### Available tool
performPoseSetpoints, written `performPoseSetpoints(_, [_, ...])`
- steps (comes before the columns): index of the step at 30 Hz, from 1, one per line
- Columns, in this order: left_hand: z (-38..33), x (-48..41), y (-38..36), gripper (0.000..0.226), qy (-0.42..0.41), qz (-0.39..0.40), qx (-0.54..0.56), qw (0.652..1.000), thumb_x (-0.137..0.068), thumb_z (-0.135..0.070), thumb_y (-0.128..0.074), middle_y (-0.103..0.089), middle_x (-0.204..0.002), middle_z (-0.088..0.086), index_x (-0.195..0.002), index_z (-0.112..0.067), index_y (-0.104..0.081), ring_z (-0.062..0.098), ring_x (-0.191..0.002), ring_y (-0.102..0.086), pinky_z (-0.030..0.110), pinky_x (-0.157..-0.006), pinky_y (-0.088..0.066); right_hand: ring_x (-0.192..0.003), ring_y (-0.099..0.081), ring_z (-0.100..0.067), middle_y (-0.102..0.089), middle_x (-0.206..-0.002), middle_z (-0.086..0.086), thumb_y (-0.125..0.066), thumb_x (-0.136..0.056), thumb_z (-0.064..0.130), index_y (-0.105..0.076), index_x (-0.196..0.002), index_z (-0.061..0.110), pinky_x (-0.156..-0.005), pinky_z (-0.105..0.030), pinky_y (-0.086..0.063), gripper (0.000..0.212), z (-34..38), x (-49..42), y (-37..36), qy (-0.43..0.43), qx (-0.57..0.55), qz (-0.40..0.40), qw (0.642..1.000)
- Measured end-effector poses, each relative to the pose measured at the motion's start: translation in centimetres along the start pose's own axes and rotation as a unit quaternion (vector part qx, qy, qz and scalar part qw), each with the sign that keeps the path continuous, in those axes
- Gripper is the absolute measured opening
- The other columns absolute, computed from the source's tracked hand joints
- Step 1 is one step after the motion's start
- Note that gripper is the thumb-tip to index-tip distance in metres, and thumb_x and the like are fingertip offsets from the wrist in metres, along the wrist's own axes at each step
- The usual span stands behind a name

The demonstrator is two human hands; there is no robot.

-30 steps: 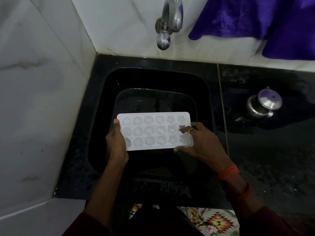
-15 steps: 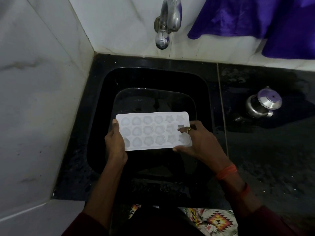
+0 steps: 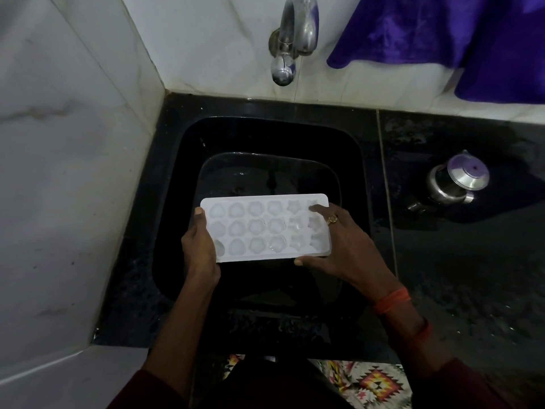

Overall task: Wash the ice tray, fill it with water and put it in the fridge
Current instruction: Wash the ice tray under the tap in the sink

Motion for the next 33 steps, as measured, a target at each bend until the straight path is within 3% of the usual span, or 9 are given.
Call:
performPoseSetpoints(5, [-0.05,0.04,0.00,0.051,-0.001,0.002,0.003,1.000,-0.100,-0.054,-0.052,-0.076,-0.104,0.008,-0.117,-0.010,-0.071,0.029,-0.094,-0.073,0.045,-0.081,-0.061,-0.133,-0.053,-0.031,-0.003,-0.168,0.005,-0.090,-0.053,0.065,-0.032,-0.155,0.031,-0.102,-0.049,-0.051,0.123,0.14,-0.69,-0.15,-0.008,0.002,0.008,1.000])
performPoseSetpoints(10, [-0.19,0.16,0.23,0.047,0.001,0.002,0.005,1.000,-0.100,-0.052,-0.051,-0.075,-0.102,0.008,-0.111,-0.011,-0.071,0.027,-0.090,-0.073,0.040,-0.075,-0.061,-0.126,-0.058,-0.031,-0.008,-0.166,0.005,-0.094,-0.051,0.060,-0.036,-0.151,0.029,-0.100,-0.047,-0.053,0.119,0.34,-0.94,-0.08,-0.001,0.002,0.005,1.000])
performPoseSetpoints(18, [0.43,0.06,0.19,0.050,0.004,0.012,0.002,1.000,-0.097,-0.058,-0.053,-0.077,-0.103,0.006,-0.110,-0.014,-0.073,0.029,-0.093,-0.074,0.052,-0.085,-0.061,-0.099,-0.066,-0.028,-0.013,-0.154,0.003,-0.092,-0.050,0.065,-0.037,-0.148,0.026,-0.087,-0.041,-0.056,0.119,0.47,-1.08,0.28,-0.008,0.051,0.022,0.998])
performPoseSetpoints(23, [0.57,0.04,0.16,0.049,-0.003,0.017,-0.012,1.000,-0.095,-0.062,-0.053,-0.078,-0.100,0.003,-0.106,-0.019,-0.074,0.028,-0.093,-0.075,0.053,-0.087,-0.060,-0.098,-0.066,-0.030,-0.012,-0.152,0.002,-0.090,-0.048,0.069,-0.037,-0.151,0.023,-0.093,-0.047,-0.057,0.124,0.34,-1.00,0.29,-0.011,0.068,0.031,0.997])
performPoseSetpoints(30, [0.65,0.17,0.21,0.044,0.003,0.016,-0.011,1.000,-0.098,-0.057,-0.053,-0.077,-0.096,0.005,-0.093,-0.019,-0.072,0.028,-0.089,-0.074,0.048,-0.082,-0.061,-0.092,-0.062,-0.022,-0.018,-0.149,0.004,-0.092,-0.045,0.068,-0.040,-0.143,0.027,-0.085,-0.037,-0.056,0.119,0.42,-0.65,0.59,-0.002,0.048,0.017,0.999])
performPoseSetpoints(33, [0.59,0.34,0.17,0.042,-0.001,0.019,-0.006,1.000,-0.098,-0.056,-0.052,-0.076,-0.098,0.005,-0.093,-0.019,-0.072,0.028,-0.090,-0.074,0.048,-0.083,-0.061,-0.091,-0.064,-0.024,-0.017,-0.149,0.003,-0.091,-0.046,0.069,-0.039,-0.145,0.026,-0.086,-0.039,-0.057,0.120,0.34,-0.61,0.44,-0.007,0.056,0.024,0.998])
Point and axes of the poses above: each hand's wrist, its own x-axis away from the middle knuckle, its own y-axis out of the back of the hand, z = x × y, the point moved 9 cm from there along -x, towards the middle knuckle
